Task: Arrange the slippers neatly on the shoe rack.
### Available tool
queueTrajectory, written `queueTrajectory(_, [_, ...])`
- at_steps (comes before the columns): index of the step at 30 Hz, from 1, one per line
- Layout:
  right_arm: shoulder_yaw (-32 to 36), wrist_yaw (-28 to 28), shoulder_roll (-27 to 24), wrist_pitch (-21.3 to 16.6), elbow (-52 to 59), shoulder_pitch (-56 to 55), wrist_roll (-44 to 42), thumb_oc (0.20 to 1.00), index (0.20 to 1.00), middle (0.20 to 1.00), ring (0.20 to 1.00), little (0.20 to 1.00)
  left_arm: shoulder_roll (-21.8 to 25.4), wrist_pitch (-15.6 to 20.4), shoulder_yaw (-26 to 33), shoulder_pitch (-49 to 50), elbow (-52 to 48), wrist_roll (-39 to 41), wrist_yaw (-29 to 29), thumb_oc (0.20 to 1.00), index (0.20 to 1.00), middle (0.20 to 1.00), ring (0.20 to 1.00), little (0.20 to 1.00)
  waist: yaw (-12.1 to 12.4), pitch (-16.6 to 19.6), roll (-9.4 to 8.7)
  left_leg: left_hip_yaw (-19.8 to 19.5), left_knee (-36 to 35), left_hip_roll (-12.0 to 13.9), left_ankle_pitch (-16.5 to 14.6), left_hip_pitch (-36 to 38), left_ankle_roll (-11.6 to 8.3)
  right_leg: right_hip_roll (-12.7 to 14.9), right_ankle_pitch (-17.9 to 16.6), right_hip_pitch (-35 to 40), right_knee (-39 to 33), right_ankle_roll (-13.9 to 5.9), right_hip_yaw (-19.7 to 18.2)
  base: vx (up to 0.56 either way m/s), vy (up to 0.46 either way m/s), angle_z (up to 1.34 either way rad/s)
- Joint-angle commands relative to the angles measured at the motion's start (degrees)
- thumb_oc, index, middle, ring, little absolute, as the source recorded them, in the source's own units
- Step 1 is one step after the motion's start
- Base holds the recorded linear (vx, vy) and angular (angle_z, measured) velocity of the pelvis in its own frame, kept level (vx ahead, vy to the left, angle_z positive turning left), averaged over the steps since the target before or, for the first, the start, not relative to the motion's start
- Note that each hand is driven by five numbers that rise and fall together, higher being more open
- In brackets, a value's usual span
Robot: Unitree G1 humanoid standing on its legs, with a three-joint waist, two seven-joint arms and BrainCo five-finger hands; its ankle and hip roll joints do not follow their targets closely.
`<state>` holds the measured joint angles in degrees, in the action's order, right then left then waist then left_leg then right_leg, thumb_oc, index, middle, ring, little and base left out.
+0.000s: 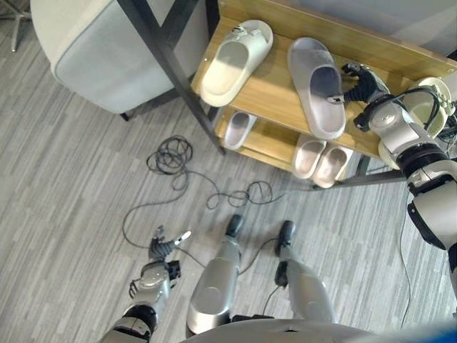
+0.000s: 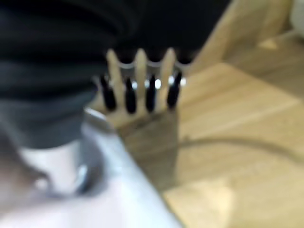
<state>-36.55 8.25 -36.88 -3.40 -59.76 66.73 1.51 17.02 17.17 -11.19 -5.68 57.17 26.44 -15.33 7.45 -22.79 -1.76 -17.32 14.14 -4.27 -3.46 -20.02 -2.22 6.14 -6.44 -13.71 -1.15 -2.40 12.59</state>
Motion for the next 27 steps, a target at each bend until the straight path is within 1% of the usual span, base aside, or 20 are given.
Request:
queueTrajectory(1, [-1.2,4.0,-0.6,-0.7,-0.5,3.3,2.2,0.2,0.2,0.2,0.2,0.2,2.5,2.3,-2.7,1.5,-2.2,1.1,-0.7,1.0,1.0,1.0,1.0,1.0,1.5,1.0,0.78,4.4,-5.9,-0.9,1.8,2.5,0.14,2.0,7.4,-3.6,10.3,-4.4,-4.2,0.0,0.0,0.0])
queueTrajectory(2, [-1.2,4.0,-0.6,-0.7,-0.5,3.3,2.2,0.2,0.2,0.2,0.2,0.2,2.5,2.3,-2.7,1.5,-2.2,1.1,-0.7,1.0,1.0,1.0,1.0,1.0,1.5,1.0,0.78,4.4,-5.9,-0.9,1.8,2.5,0.15,2.0,7.4,-3.5,10.3,-4.4,-4.2,0.0,0.0,0.0])
queueTrajectory(6, [-0.4,6.9,-0.4,-0.6,-0.4,2.5,4.3,0.2,0.2,0.2,0.2,0.2,2.4,2.3,-3.0,1.5,-3.0,0.6,-1.3,1.0,1.0,1.0,1.0,1.0,1.5,0.7,0.96,4.5,-5.7,-1.0,1.6,2.5,0.24,2.1,7.4,-3.5,10.4,-4.48,-4.2,0.0,0.0,0.0])
queueTrajectory(7, [0.0,8.7,-0.5,-0.2,-0.4,2.2,6.0,0.2,0.2,0.2,0.2,0.2,2.4,2.4,-3.2,1.5,-3.4,0.3,-1.6,1.0,1.0,1.0,1.0,1.0,1.5,0.4,1.07,4.5,-5.5,-1.0,1.4,2.5,0.25,2.2,7.5,-3.4,10.5,-4.53,-4.3,0.0,0.0,0.0])
queueTrajectory(8, [0.0,8.7,-0.5,-0.2,-0.4,2.2,6.0,0.2,0.2,0.2,0.2,0.2,2.4,2.4,-3.2,1.5,-3.4,0.3,-1.6,1.0,1.0,1.0,1.0,1.0,1.5,0.4,1.07,4.5,-5.5,-1.0,1.4,2.5,0.25,2.2,7.5,-3.4,10.5,-4.54,-4.3,0.0,0.0,0.0])
queueTrajectory(9, [0.7,10.9,-0.4,0.3,-0.2,1.9,7.7,0.2,0.2,0.2,0.2,0.2,2.2,2.2,-3.4,1.6,-3.8,0.0,-1.9,1.0,1.0,1.0,1.0,1.0,1.4,0.3,1.17,4.6,-5.2,-1.0,1.3,2.4,0.28,2.2,7.5,-3.5,10.6,-4.59,-4.4,0.0,0.0,0.0])
queueTrajectory(10, [0.7,10.9,-0.4,0.3,-0.2,1.9,7.8,0.2,0.2,0.2,0.2,0.2,2.2,2.1,-3.4,1.6,-3.8,0.0,-1.9,1.0,1.0,1.0,1.0,1.0,1.5,0.3,1.16,4.6,-5.2,-1.0,1.3,2.4,0.28,2.2,7.5,-3.5,10.6,-4.59,-4.4,0.0,0.0,0.0])
queueTrajectory(11, [1.6,12.8,-0.3,1.1,-0.1,1.6,9.1,0.2,0.2,0.2,0.2,0.2,2.1,2.1,-3.6,1.7,-4.0,-0.4,-2.3,1.0,1.0,1.0,1.0,1.0,1.4,0.0,1.2,4.7,-4.9,-1.0,1.1,2.4,0.33,2.2,7.5,-3.5,10.6,-4.58,-4.6,0.0,0.0,0.0])
queueTrajectory(13, [2.1,13.6,-0.2,1.5,0.0,1.5,9.5,0.2,0.2,0.2,0.2,0.2,2.1,1.9,-3.6,1.7,-4.0,-0.6,-2.4,1.0,1.0,1.0,1.0,1.0,1.3,0.0,1.2,4.8,-4.8,-1.0,1.0,2.5,0.34,2.2,7.4,-3.4,10.7,-4.61,-4.7,0.0,0.0,0.0])
queueTrajectory(14, [2.4,14.3,0.3,2.8,2.8,1.3,10.4,0.2,0.2,0.2,0.2,0.2,1.1,1.2,-3.3,-1.5,-4.2,0.5,-4.8,1.0,1.0,1.0,1.0,1.0,0.6,0.0,0.96,5.1,-4.6,-1.0,0.8,2.5,0.27,2.2,7.5,-3.5,10.7,-4.73,-4.8,0.0,0.0,0.0])
queueTrajectory(16, [3.7,15.5,-0.3,3.2,2.0,1.1,10.2,0.2,0.2,0.2,0.2,0.2,0.9,0.5,-3.9,-1.9,-3.7,0.4,-4.1,1.0,1.0,1.0,1.0,1.0,0.5,-0.1,1.19,5.2,-4.3,-0.9,0.6,2.4,0.34,2.0,7.6,-3.5,10.7,-4.64,-5.0,-0.01,0.0,-0.02])
queueTrajectory(17, [3.8,15.5,-0.3,3.1,2.0,1.1,10.2,0.2,0.2,0.2,0.2,0.2,0.9,0.5,-3.9,-1.9,-3.7,0.4,-4.1,1.0,1.0,1.0,1.0,1.0,0.5,-0.1,1.18,5.2,-4.3,-0.9,0.5,2.4,0.34,2.0,7.6,-3.5,10.7,-4.64,-5.0,-0.02,-0.011,-0.06])
queueTrajectory(18, [5.5,17.1,-0.6,3.0,1.7,0.1,9.5,0.2,0.2,0.2,0.2,0.2,0.6,0.8,-4.2,-1.8,-3.2,-0.1,-3.9,1.0,1.0,1.0,1.0,1.0,0.4,0.0,1.33,5.0,-4.1,-1.0,0.4,2.3,0.44,2.0,7.7,-3.4,10.8,-4.6,-5.0,-0.02,-0.01,-0.05])
queueTrajectory(19, [6.2,17.5,-0.6,3.1,2.4,-0.1,9.1,0.2,0.2,0.2,0.2,0.2,0.6,0.8,-4.5,-1.9,-3.2,-0.3,-4.0,1.0,1.0,1.0,1.0,1.0,0.4,-0.1,1.34,4.9,-4.1,-1.0,0.4,2.3,0.46,2.0,7.7,-3.5,10.9,-4.6,-4.9,-0.03,-0.013,-0.04])
queueTrajectory(21, [8.4,18.3,-0.2,1.8,5.1,-2.8,7.3,0.2,0.2,0.2,0.2,0.2,0.6,0.3,-4.5,-2.3,-3.0,-0.9,-4.0,1.0,1.0,1.0,1.0,1.0,0.1,-0.1,1.38,5.0,-3.9,-1.0,0.3,2.4,0.52,2.1,7.9,-3.3,11.2,-4.62,-5.0,0.0,0.0,0.0])
queueTrajectory(22, [10.5,18.8,0.0,0.2,10.0,-5.7,5.1,0.2,0.2,0.2,0.2,0.2,0.6,0.0,-4.0,-2.5,-2.4,-1.6,-4.0,1.0,1.0,1.0,1.0,1.0,-0.3,0.0,1.35,5.0,-3.7,-1.0,0.1,2.7,0.57,2.1,8.1,-3.2,11.3,-4.57,-5.2,0.0,0.0,0.0])
queueTrajectory(23, [10.6,18.8,0.0,0.3,10.2,-5.9,5.2,0.2,0.2,0.2,0.2,0.2,0.6,0.0,-4.0,-2.5,-2.4,-1.6,-4.0,1.0,1.0,1.0,1.0,1.0,-0.3,0.1,1.32,5.0,-3.7,-1.0,0.0,2.7,0.57,2.1,8.1,-3.2,11.4,-4.57,-5.2,0.0,0.0,0.0])
queueTrajectory(24, [12.8,19.0,0.7,-1.4,15.8,-9.2,3.2,0.2,0.2,0.2,0.2,0.2,0.4,-0.5,-3.6,-2.7,-1.8,-2.3,-3.8,1.0,1.0,1.0,1.0,1.0,-0.7,0.2,1.2,5.0,-3.4,-0.9,-0.3,3.0,0.72,2.1,8.3,-3.0,11.6,-4.46,-5.4,0.0,0.0,0.0])
queueTrajectory(25, [12.9,19.0,0.7,-1.3,16.0,-9.4,3.3,0.2,0.2,0.2,0.2,0.2,0.4,-0.5,-3.6,-2.6,-1.8,-2.3,-3.8,1.0,1.0,1.0,1.0,1.0,-0.6,0.2,1.16,5.0,-3.4,-0.9,-0.3,3.0,0.72,2.1,8.3,-3.0,11.7,-4.46,-5.4,0.0,0.0,0.0])
queueTrajectory(27, [15.7,18.5,2.1,-3.0,21.0,-13.5,0.7,0.2,0.2,0.2,0.2,0.2,0.3,-0.9,-2.9,-2.5,-1.3,-2.9,-3.5,1.0,1.0,1.0,1.0,1.0,-1.0,0.5,0.8,5.2,-2.7,-0.8,-0.9,3.4,0.88,2.0,8.5,-2.7,11.8,-4.29,-5.8,0.0,-0.027,-0.05])
